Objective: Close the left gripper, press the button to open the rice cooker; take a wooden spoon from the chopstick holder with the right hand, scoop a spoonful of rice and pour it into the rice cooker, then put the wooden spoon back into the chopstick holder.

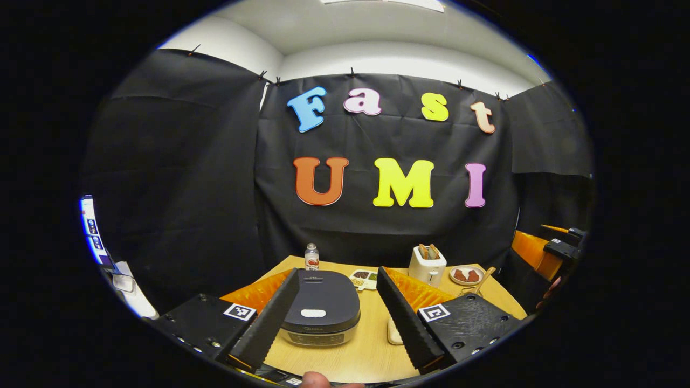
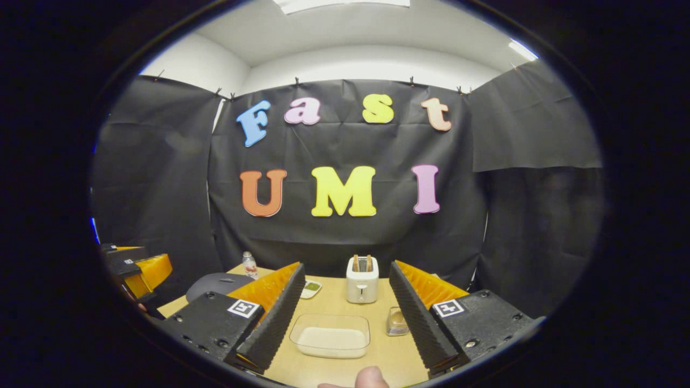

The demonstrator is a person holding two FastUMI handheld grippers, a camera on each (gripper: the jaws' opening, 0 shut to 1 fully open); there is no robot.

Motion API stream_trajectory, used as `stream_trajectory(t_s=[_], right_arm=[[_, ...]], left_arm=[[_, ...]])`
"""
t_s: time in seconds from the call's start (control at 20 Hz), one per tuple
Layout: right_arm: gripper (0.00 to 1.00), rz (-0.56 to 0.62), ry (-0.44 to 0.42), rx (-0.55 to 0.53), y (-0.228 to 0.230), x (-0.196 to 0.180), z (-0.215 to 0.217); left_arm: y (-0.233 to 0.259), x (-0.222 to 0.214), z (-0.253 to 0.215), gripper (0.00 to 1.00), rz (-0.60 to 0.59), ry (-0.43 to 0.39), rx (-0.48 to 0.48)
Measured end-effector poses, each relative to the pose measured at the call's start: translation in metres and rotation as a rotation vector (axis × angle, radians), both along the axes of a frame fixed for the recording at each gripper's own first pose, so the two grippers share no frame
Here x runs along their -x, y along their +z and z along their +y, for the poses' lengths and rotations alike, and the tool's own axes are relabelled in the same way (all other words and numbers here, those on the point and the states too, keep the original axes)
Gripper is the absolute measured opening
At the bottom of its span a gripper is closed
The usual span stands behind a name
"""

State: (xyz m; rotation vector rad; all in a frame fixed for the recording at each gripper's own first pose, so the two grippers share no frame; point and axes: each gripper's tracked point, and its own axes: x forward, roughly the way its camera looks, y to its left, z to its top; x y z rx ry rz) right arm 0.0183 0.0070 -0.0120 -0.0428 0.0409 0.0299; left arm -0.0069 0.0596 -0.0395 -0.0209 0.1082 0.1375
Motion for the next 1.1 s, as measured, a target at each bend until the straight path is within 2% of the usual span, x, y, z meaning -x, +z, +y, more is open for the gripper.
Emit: stream_trajectory(t_s=[0.2, 0.35, 0.4, 0.45, 0.5, 0.55, 0.6, 0.65, 0.85, 0.9, 0.95, 1.0, 1.05, 1.1], right_arm=[[1.00, 0.004, -0.004, 0.000, -0.001, -0.017, -0.005], [1.00, 0.003, -0.019, -0.009, -0.003, -0.031, -0.015], [1.00, 0.004, -0.028, -0.014, -0.004, -0.035, -0.020], [1.00, 0.008, -0.037, -0.018, -0.005, -0.039, -0.025], [1.00, 0.008, -0.048, -0.023, -0.006, -0.043, -0.031], [1.00, 0.009, -0.062, -0.027, -0.008, -0.046, -0.039], [1.00, 0.012, -0.075, -0.031, -0.009, -0.049, -0.045], [1.00, 0.020, -0.088, -0.035, -0.013, -0.053, -0.051], [1.00, 0.044, -0.129, -0.050, -0.023, -0.064, -0.070], [1.00, 0.046, -0.136, -0.052, -0.024, -0.067, -0.073], [1.00, 0.048, -0.142, -0.054, -0.025, -0.070, -0.076], [1.00, 0.049, -0.148, -0.056, -0.026, -0.072, -0.078], [1.00, 0.054, -0.153, -0.056, -0.029, -0.074, -0.082], [1.00, 0.059, -0.158, -0.055, -0.031, -0.076, -0.085]], left_arm=[[-0.025, -0.011, 0.013, 0.94, 0.094, 0.002, 0.025], [-0.065, -0.024, 0.017, 0.93, 0.246, -0.031, 0.070], [-0.079, -0.028, 0.020, 0.90, 0.302, -0.028, 0.087], [-0.091, -0.031, 0.023, 0.72, 0.356, -0.022, 0.102], [-0.100, -0.033, 0.028, 0.63, 0.400, -0.011, 0.114], [-0.105, -0.036, 0.032, 0.58, 0.438, -0.007, 0.133], [-0.109, -0.039, 0.035, 0.48, 0.465, -0.005, 0.149], [-0.115, -0.041, 0.038, 0.46, 0.489, -0.007, 0.163], [-0.123, -0.049, 0.052, 0.46, 0.554, -0.001, 0.176], [-0.129, -0.052, 0.056, 0.23, 0.566, 0.008, 0.180], [-0.127, -0.054, 0.050, 0.00, 0.585, -0.022, 0.184], [-0.140, -0.063, 0.049, 0.05, 0.604, -0.041, 0.188], [-0.132, -0.054, 0.049, 0.05, 0.611, -0.042, 0.185], [-0.154, -0.079, 0.051, 0.00, 0.618, -0.052, 0.198]])
